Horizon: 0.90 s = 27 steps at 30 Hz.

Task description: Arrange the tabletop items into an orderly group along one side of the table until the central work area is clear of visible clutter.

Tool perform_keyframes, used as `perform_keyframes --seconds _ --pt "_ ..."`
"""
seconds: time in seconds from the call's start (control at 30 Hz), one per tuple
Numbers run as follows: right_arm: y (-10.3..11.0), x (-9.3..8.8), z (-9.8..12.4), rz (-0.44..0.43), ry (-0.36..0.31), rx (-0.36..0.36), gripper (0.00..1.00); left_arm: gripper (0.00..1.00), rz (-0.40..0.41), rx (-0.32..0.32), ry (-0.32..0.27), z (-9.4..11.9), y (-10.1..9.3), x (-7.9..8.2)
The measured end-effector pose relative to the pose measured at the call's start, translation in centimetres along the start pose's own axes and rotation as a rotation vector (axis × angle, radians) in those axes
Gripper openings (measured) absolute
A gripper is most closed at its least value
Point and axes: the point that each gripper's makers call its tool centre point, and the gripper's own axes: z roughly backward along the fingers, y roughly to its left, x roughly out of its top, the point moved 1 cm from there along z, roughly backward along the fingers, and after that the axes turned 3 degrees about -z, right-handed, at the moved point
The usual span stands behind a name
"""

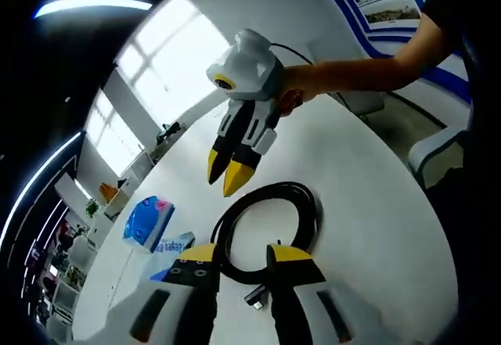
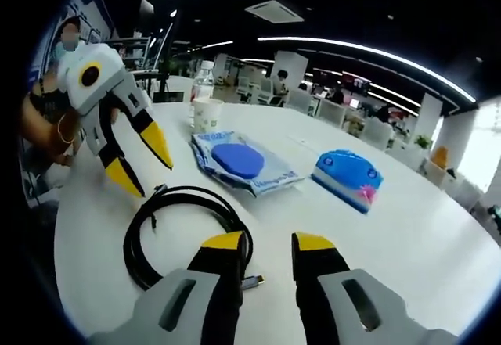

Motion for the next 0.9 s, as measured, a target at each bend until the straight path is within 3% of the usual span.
perform_keyframes --seconds 0.33,0.53,0.7,0.9 --pt "-1.0 -0.7 0.5 -0.02 0.003 -0.027 0.24 0.26 0.012 -0.008 0.033 -0.2 0.0 -1.2" --pt "-1.2 -0.5 0.4 -0.021 0.002 -0.031 0.26 0.27 0.047 0.032 0.025 0.1 1.3 -1.2" --pt "-1.6 -0.4 0.2 -0.035 -0.012 -0.045 0.34 0.29 0.049 0.041 0.032 -0.1 1.4 -1.2" --pt "-2.3 -0.1 0.2 -0.101 -0.04 -0.058 0.4 0.31 0.129 0.092 0.01 -0.7 2.6 -1.0"
